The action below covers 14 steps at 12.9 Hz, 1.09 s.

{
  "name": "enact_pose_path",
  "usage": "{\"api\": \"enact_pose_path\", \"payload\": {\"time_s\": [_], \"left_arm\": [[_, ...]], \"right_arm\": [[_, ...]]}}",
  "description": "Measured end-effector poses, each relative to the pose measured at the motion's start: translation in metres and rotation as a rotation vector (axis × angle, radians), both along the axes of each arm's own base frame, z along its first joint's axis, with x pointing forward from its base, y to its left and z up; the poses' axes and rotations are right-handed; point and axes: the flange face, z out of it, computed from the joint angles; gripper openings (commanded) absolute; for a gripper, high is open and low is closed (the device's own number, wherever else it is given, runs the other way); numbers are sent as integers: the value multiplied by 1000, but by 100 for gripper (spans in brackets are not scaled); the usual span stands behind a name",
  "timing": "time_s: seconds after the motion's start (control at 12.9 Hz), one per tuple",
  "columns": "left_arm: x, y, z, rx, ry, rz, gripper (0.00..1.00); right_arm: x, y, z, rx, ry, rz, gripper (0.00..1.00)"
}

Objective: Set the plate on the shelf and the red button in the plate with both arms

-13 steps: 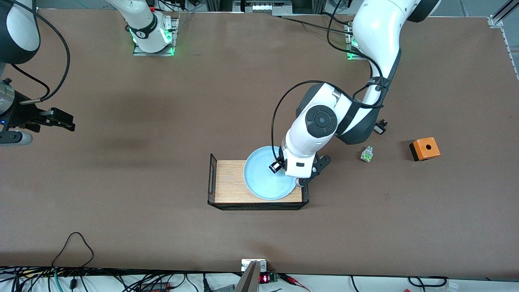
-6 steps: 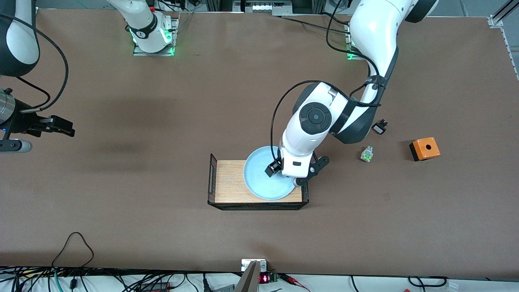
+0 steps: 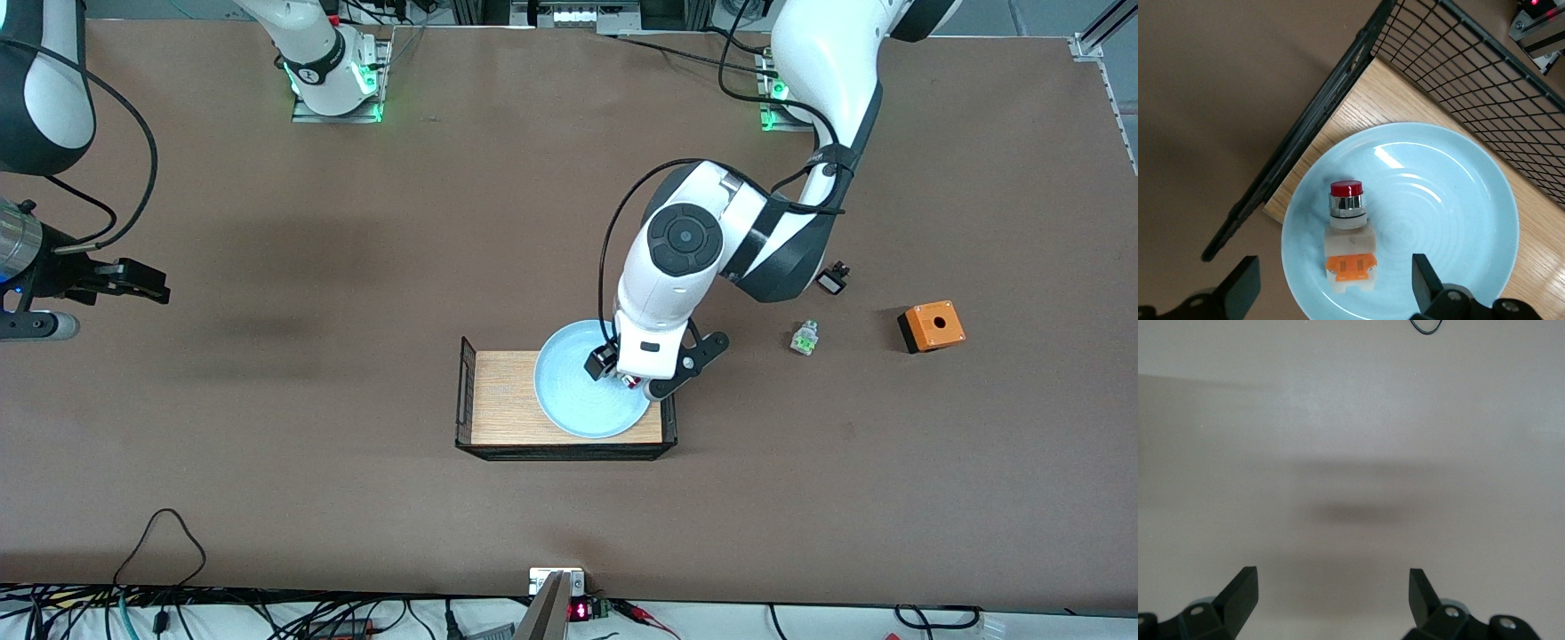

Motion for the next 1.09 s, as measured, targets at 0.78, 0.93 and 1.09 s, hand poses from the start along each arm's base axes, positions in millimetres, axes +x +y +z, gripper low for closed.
{"api": "enact_pose_path", "payload": {"time_s": [0.78, 0.93, 1.09], "left_arm": [[-6, 6, 26, 9, 7, -1, 100], [-6, 7, 28, 12, 8, -14, 100], [-11, 16, 43, 36, 33, -73, 100]], "right_arm": [[3, -3, 2, -3, -14, -6, 100], [4, -4, 0, -3, -11, -6, 100], [5, -4, -2, -4, -10, -7, 100]]}}
